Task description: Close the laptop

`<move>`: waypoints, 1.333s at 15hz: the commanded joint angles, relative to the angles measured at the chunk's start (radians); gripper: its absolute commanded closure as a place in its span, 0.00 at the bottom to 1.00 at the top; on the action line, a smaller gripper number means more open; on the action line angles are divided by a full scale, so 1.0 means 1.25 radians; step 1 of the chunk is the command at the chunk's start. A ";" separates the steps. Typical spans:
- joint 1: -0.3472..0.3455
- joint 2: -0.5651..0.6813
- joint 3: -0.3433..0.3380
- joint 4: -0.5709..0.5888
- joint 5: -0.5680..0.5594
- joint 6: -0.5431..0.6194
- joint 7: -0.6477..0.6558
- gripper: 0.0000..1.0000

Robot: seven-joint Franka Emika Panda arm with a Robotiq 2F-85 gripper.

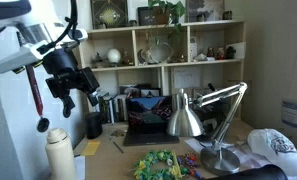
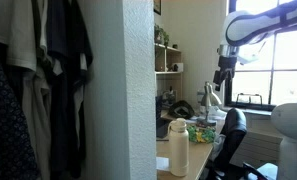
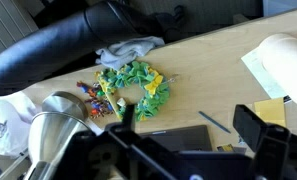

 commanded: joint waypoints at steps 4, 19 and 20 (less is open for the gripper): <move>0.005 0.034 -0.005 0.016 -0.005 0.024 0.014 0.00; 0.023 0.679 0.094 0.553 0.034 0.310 0.174 0.00; 0.026 0.724 0.097 0.604 0.030 0.310 0.175 0.00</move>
